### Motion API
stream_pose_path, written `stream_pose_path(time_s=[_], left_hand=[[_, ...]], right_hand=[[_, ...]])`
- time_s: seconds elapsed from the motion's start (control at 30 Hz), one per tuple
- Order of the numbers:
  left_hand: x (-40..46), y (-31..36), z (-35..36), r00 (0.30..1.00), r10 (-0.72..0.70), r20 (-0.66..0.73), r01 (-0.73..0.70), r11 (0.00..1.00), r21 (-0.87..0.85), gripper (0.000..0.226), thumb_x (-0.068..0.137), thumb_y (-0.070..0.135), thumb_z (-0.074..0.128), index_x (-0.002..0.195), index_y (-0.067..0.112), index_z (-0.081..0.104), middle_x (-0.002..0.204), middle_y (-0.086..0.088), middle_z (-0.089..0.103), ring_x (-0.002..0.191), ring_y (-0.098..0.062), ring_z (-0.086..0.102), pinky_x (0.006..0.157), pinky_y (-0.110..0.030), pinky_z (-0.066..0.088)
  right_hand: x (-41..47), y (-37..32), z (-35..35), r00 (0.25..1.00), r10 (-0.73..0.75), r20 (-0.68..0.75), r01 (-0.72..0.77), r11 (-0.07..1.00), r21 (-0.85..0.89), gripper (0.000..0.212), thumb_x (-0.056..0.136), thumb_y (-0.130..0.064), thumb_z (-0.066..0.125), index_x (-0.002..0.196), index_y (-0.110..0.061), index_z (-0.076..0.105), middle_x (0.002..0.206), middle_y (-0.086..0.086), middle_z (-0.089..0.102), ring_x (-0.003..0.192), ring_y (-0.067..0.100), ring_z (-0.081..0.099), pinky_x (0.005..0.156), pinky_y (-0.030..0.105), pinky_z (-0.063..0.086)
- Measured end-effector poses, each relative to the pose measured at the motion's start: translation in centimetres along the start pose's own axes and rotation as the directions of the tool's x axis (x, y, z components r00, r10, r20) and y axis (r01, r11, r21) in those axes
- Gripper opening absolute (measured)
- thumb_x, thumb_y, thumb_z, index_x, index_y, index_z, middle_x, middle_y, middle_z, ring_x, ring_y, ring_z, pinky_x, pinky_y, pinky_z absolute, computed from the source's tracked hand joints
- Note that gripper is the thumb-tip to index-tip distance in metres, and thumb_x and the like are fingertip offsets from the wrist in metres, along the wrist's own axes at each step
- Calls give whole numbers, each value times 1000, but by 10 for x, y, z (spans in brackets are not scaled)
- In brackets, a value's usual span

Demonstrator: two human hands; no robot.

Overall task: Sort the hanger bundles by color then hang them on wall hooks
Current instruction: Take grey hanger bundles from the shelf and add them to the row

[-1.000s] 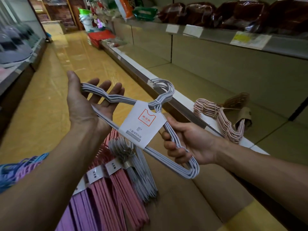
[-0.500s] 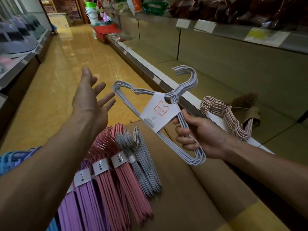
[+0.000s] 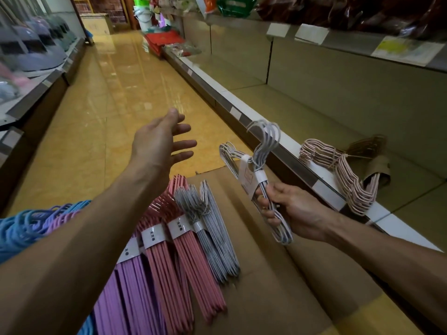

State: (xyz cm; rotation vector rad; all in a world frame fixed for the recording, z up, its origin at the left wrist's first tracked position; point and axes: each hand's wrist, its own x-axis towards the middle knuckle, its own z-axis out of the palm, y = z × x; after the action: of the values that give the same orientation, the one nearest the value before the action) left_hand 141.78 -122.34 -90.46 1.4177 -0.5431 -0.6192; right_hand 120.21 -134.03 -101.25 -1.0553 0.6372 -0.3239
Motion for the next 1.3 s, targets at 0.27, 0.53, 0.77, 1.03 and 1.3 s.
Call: stream_pose_path(time_s=[0.27,0.53,0.77,1.03,1.3], left_hand=[[3,-12,-12,999,16,33,-18,998,63,23,102,35,51,108,18,66,105,-4,68,85,-22,70,72,-33,57],[9,-28,-24,1000,-22,17,21,999,44,23,102,30,52,111,14,66,99,-3,67,78,-20,68,66,-32,56],[10,-44,-30,998,16,63,-32,968,251,20,102,27,52,111,17,66,101,0,68,83,-16,69,71,-30,57],[8,-65,-29,930,107,351,-345,581,737,22,101,28,51,119,21,62,113,6,63,100,-10,60,81,-22,50],[5,-72,-18,854,35,520,-505,304,808,35,100,32,50,132,17,55,134,-4,54,117,-17,52,92,-23,38]], right_hand=[[41,62,3,972,5,-237,-84,943,-323,20,105,-13,47,107,-7,66,92,7,64,79,16,56,71,28,49],[66,110,21,938,-88,-335,-117,830,-546,23,103,-17,51,102,-17,74,99,-1,72,94,14,65,74,21,50],[84,114,26,962,-66,-264,-110,794,-598,24,103,-21,52,97,-20,75,98,1,76,98,21,70,92,44,56],[83,115,32,962,-37,-271,-130,810,-571,23,103,-20,51,99,-17,74,98,6,76,98,25,70,92,48,56],[81,104,41,958,-9,-286,-187,736,-651,24,101,-30,54,103,-13,71,98,9,73,93,26,70,87,51,58]])
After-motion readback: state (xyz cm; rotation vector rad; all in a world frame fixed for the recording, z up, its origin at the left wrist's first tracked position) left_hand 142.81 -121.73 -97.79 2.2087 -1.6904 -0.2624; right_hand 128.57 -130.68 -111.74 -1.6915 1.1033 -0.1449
